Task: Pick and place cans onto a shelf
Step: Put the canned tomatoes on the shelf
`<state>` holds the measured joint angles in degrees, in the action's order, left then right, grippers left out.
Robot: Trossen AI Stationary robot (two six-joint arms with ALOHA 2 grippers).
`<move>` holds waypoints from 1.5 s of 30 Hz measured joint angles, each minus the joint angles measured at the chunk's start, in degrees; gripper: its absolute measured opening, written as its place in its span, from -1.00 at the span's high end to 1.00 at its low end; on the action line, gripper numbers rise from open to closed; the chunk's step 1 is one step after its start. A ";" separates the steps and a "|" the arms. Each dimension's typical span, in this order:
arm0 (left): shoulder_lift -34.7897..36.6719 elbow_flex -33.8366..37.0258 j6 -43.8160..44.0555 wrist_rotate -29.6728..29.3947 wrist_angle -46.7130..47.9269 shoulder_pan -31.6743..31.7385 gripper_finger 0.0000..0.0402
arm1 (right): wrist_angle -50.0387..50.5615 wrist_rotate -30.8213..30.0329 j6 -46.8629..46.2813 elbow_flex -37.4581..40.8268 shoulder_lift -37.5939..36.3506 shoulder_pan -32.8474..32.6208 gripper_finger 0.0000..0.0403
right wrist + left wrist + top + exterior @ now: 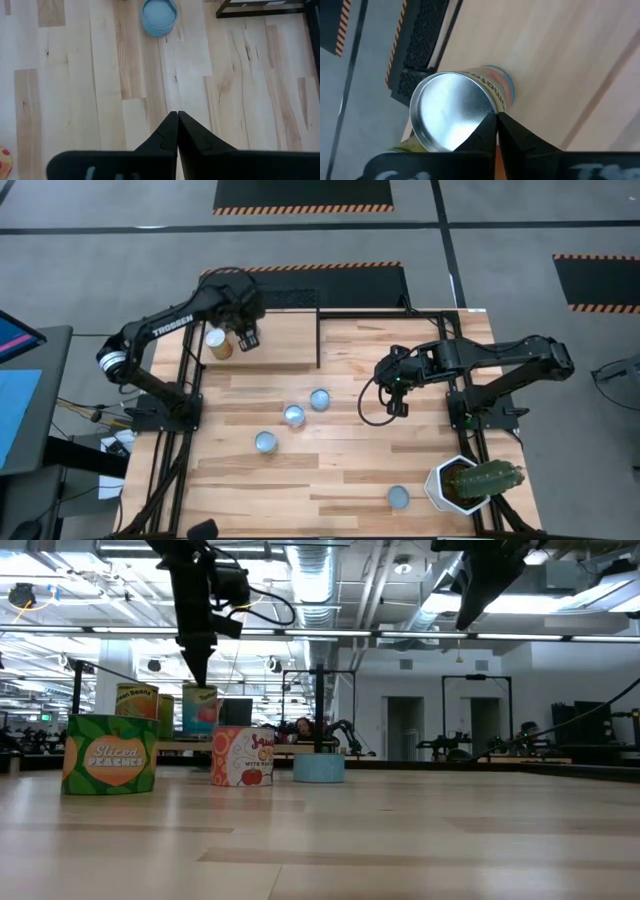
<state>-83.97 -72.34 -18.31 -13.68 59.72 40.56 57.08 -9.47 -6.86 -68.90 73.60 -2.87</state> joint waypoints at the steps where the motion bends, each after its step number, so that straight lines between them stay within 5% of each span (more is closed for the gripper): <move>1: -0.28 0.00 -0.36 0.00 -0.64 0.21 1.00 | 0.10 -0.01 0.00 0.00 0.00 -0.01 0.86; 45: -0.56 0.33 1.41 2.93 0.16 3.69 0.99 | 1.20 0.00 -0.17 -0.02 0.00 -0.04 0.86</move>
<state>-84.53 -72.01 -16.91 -10.74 59.88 44.25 58.28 -9.47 -7.03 -68.93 73.60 -2.92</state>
